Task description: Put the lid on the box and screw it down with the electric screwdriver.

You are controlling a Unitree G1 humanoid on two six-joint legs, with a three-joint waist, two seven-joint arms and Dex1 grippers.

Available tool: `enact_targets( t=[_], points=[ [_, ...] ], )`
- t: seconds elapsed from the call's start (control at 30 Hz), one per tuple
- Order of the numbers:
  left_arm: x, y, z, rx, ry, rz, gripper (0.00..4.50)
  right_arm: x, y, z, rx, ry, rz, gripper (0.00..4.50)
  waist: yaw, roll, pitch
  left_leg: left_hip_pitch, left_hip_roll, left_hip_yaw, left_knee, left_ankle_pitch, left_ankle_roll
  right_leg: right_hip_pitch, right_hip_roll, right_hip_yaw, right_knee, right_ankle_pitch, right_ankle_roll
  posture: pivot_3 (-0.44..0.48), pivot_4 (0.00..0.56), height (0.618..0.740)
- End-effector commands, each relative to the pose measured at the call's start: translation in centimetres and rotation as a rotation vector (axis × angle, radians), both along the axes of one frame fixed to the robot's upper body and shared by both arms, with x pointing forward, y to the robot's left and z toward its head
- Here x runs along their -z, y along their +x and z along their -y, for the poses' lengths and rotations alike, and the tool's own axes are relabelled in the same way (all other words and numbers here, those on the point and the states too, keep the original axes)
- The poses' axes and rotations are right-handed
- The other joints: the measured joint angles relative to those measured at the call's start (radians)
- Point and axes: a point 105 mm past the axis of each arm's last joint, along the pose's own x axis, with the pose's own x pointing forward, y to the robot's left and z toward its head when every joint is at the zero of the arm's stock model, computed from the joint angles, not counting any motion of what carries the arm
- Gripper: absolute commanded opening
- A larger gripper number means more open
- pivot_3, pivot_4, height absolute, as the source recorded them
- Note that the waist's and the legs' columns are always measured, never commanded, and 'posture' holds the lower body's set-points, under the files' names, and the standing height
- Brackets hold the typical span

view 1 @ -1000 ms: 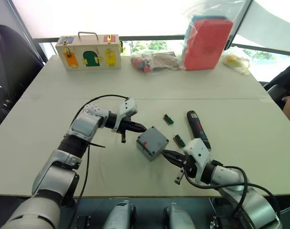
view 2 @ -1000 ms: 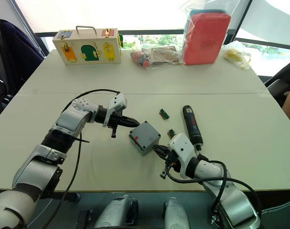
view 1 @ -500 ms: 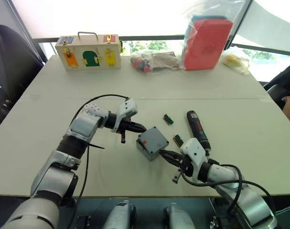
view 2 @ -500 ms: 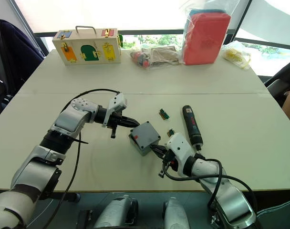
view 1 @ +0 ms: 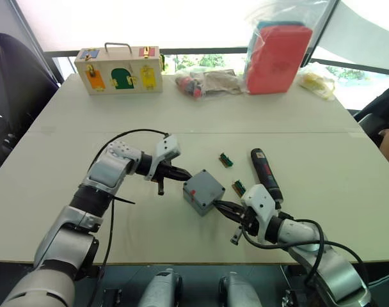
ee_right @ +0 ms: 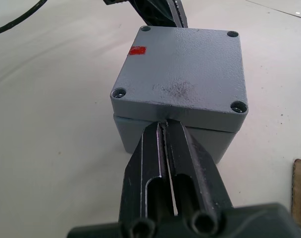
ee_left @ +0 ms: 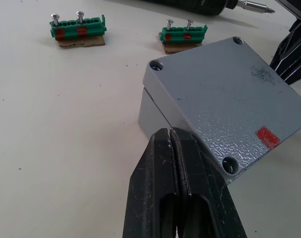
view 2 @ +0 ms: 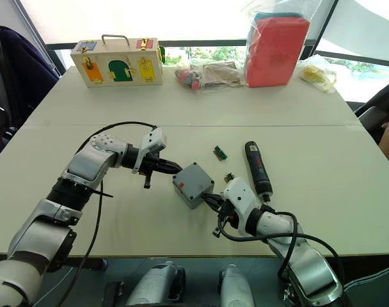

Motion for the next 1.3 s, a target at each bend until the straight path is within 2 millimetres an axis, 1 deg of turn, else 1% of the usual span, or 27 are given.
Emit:
enact_targets(
  t=[0.03,0.23,0.47,0.57,0.73,0.83,0.93,1.1,1.2,1.3],
  points=[
    [-0.3,-0.9,0.8,0.063,-0.006,0.012,0.00,-1.5,-0.2,-0.6,-0.027,0.032,0.056,0.07,0.000,0.000,0.000,0.000,0.000,0.000,0.000,0.000,0.000,0.000,0.000,0.000,0.000,0.000,0.000,0.000,0.150,0.740],
    [0.1,-0.7,0.6,0.053,0.007,0.020,0.00,-1.5,-0.1,-0.5,-0.024,0.028,0.059,0.07,0.000,0.000,0.000,0.000,0.000,0.000,0.000,0.000,0.000,0.000,0.000,0.000,0.000,0.000,0.000,0.000,0.150,0.740],
    [0.0,-0.2,0.9,0.043,0.003,0.039,0.00,-1.5,0.1,-0.4,-0.019,0.024,0.060,0.07,0.000,0.000,0.000,0.000,0.000,0.000,0.000,0.000,0.000,0.000,0.000,0.000,0.000,0.000,0.000,0.000,0.150,0.740],
    [0.1,0.1,0.7,0.034,0.016,0.051,0.00,-1.4,0.0,-0.2,-0.016,0.020,0.059,0.07,0.000,0.000,0.000,0.000,0.000,0.000,0.000,0.000,0.000,0.000,0.000,0.000,0.000,0.000,0.000,0.000,0.150,0.740],
    [-0.5,1.7,-0.2,-0.035,0.009,0.082,0.00,-1.3,-0.7,0.2,-0.027,0.009,0.038,0.07,0.001,0.000,0.000,0.000,0.000,0.000,0.000,0.000,0.000,0.000,0.000,0.000,0.000,0.000,0.000,0.000,0.150,0.740],
    [-0.2,2.1,-0.2,-0.049,0.010,0.087,0.00,-0.6,-0.7,0.4,-0.026,-0.010,0.012,0.07,0.001,0.000,0.000,0.000,0.000,0.000,0.000,0.000,0.000,0.000,0.000,0.000,0.000,0.000,0.000,0.000,0.150,0.740],
    [0.4,1.9,0.2,-0.045,0.011,0.077,0.00,0.1,-0.3,0.3,-0.022,-0.032,-0.008,0.07,0.000,0.000,0.000,0.000,0.000,0.000,0.000,0.000,0.000,0.000,0.000,0.000,0.000,0.000,0.000,0.000,0.150,0.740],
    [1.8,1.1,0.9,-0.044,0.000,0.036,0.00,0.5,1.7,0.2,0.004,-0.058,0.018,0.07,-0.001,0.000,0.000,0.000,0.000,0.000,0.000,0.000,0.000,0.000,0.000,0.000,0.000,0.000,0.000,0.000,0.150,0.740],
    [2.1,0.5,0.9,-0.045,-0.005,0.021,0.00,0.4,2.4,-0.1,-0.005,-0.060,0.030,0.07,-0.001,0.000,0.000,0.000,0.000,0.000,0.000,0.000,0.000,-0.001,0.000,0.000,0.001,0.000,0.000,0.000,0.150,0.740],
    [2.0,0.1,0.6,-0.063,-0.017,0.011,0.00,0.3,3.0,-0.6,-0.026,-0.057,0.041,0.07,-0.003,0.000,0.000,0.000,0.000,0.000,0.000,0.000,0.000,-0.001,0.000,0.000,0.001,0.000,0.000,0.000,0.150,0.740]
  ],
)
